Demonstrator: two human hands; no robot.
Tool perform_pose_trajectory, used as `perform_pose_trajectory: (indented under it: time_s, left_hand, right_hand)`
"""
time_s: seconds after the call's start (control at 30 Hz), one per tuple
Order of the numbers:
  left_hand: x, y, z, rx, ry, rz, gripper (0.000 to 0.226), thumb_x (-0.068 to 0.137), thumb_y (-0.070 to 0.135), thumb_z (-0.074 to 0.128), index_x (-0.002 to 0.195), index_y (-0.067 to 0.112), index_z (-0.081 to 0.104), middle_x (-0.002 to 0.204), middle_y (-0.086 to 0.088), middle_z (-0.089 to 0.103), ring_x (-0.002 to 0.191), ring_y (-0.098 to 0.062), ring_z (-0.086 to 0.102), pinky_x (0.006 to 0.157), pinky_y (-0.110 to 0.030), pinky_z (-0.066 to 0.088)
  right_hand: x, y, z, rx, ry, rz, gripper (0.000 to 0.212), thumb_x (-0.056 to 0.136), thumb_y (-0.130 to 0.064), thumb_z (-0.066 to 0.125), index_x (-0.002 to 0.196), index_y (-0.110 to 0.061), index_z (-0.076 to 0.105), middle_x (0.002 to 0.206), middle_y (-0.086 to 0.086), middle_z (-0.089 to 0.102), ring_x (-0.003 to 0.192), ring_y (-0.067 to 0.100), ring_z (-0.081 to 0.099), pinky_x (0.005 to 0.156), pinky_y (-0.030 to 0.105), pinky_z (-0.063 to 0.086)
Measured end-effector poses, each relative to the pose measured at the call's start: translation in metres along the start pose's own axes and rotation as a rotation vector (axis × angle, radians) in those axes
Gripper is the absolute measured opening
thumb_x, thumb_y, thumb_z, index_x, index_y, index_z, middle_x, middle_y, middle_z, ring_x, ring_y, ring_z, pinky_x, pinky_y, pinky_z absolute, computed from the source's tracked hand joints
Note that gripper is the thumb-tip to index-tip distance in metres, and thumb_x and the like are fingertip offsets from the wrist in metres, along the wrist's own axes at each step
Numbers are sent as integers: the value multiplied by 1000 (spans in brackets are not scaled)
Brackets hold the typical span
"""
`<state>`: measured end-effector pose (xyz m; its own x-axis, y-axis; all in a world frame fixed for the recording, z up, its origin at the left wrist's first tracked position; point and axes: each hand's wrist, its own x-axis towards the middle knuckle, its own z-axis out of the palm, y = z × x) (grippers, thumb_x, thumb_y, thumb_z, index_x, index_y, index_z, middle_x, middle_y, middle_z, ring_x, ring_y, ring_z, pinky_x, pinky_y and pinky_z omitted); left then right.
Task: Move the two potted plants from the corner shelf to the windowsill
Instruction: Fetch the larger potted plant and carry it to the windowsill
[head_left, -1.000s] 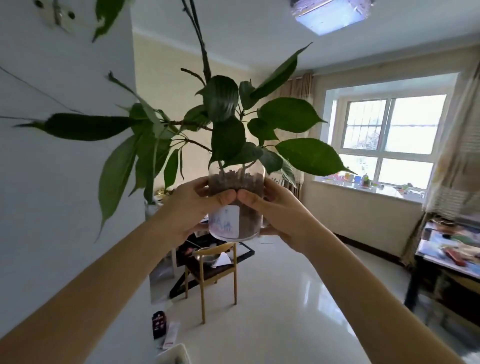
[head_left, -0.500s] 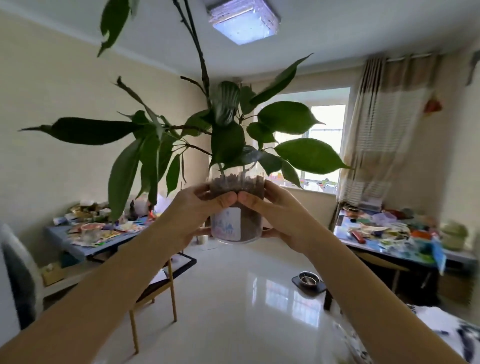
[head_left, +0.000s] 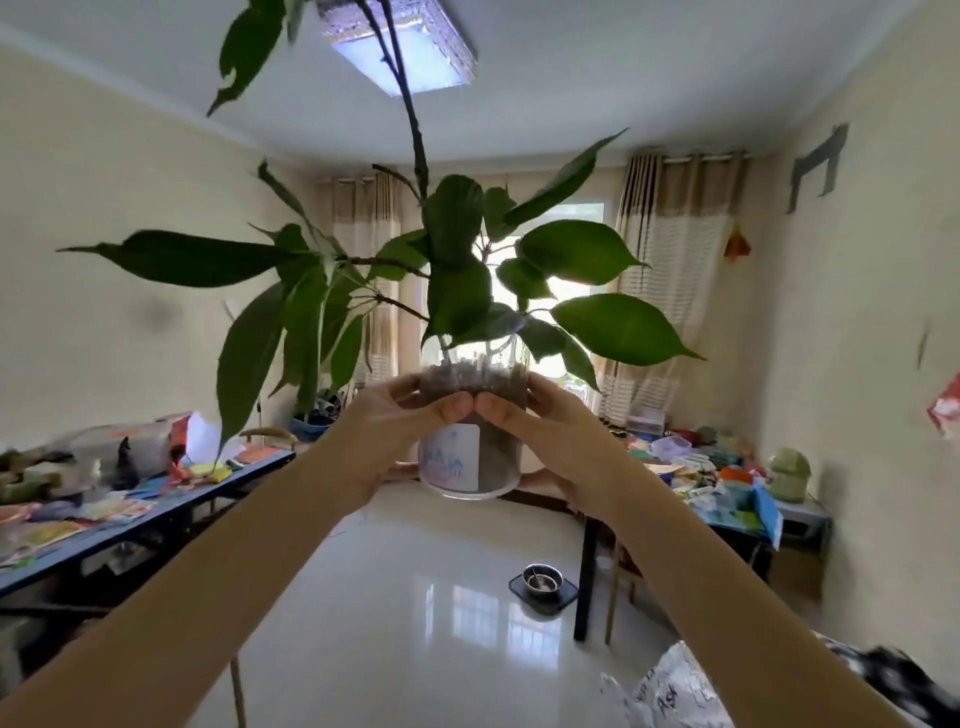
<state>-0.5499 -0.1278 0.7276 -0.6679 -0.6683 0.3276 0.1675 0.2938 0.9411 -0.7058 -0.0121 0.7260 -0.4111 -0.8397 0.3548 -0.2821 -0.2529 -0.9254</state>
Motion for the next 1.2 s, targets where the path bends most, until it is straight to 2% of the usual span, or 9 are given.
perform_pose_trajectory:
  time_s: [0.13, 0.23, 0.3, 0.5, 0.6, 0.7, 0.83, 1.03, 1.2]
  left_hand:
    - [42, -14, -5, -15, -1, -4, 39, 82, 26, 78, 119, 19, 71, 110, -1, 78, 109, -24, 68, 90, -50, 59]
    - [79, -27, -2, -25, -33, -13, 33, 81, 26, 77, 114, 23, 71, 107, 0, 77, 107, -21, 68, 82, -41, 59]
    - [99, -35, 0, -21, -51, -20, 36, 78, 29, 77, 113, 24, 70, 111, -1, 76, 108, -22, 67, 83, -40, 58]
    - [172, -66, 26, -7, -46, -15, 59, 67, 37, 77, 123, 20, 68, 117, -2, 75, 113, -24, 66, 91, -47, 57]
    - [209, -77, 39, 3, -15, -20, 43, 75, 34, 75, 117, 22, 69, 112, 0, 75, 110, -22, 67, 92, -46, 57]
    - [248, -90, 48, -7, 45, -29, 26, 85, 26, 73, 111, 25, 69, 109, 3, 75, 107, -20, 66, 86, -42, 57]
    - [293, -107, 47, 5, 68, -58, 45, 77, 35, 76, 119, 23, 69, 115, 3, 74, 111, -21, 64, 84, -45, 58]
    - [362, -136, 23, -17, 55, -67, 44, 79, 35, 76, 121, 24, 69, 104, 9, 77, 109, -18, 65, 67, -34, 59]
    - [428, -168, -14, -13, 28, -57, 62, 64, 42, 78, 123, 25, 68, 116, 6, 74, 114, -19, 63, 71, -39, 58]
  right_hand:
    - [35, 13, -5, -9, 13, -13, 23, 86, -34, 77, 107, -35, 67, 93, -29, 72, 84, 0, 72, 69, 38, 64]
    - [65, 28, -16, 1, 20, -16, 25, 86, -35, 76, 109, -35, 65, 103, -25, 71, 88, 3, 71, 63, 34, 63]
    - [80, 35, -22, 11, 30, -5, 31, 86, -35, 76, 114, -33, 64, 110, -21, 69, 91, 6, 69, 62, 33, 62]
    - [147, 74, -66, 8, 22, -4, 40, 85, -35, 77, 122, -29, 65, 112, -21, 69, 98, 10, 69, 76, 45, 64]
    - [182, 89, -87, 6, 14, 4, 45, 85, -36, 78, 126, -29, 63, 115, -19, 68, 101, 12, 67, 82, 50, 63]
    - [219, 104, -105, 3, -13, -19, 44, 85, -35, 78, 126, -29, 62, 117, -19, 67, 97, 9, 68, 74, 42, 64]
    - [266, 124, -116, 30, -38, -16, 43, 85, -33, 78, 125, -30, 63, 113, -22, 68, 85, 1, 70, 59, 27, 60]
    - [339, 155, -111, 19, -39, -6, 43, 84, -35, 78, 124, -28, 63, 121, -14, 68, 94, 9, 70, 64, 35, 62]
    - [410, 184, -93, -31, -23, 4, 45, 84, -40, 77, 125, -31, 61, 119, -19, 66, 98, 10, 66, 65, 38, 61]
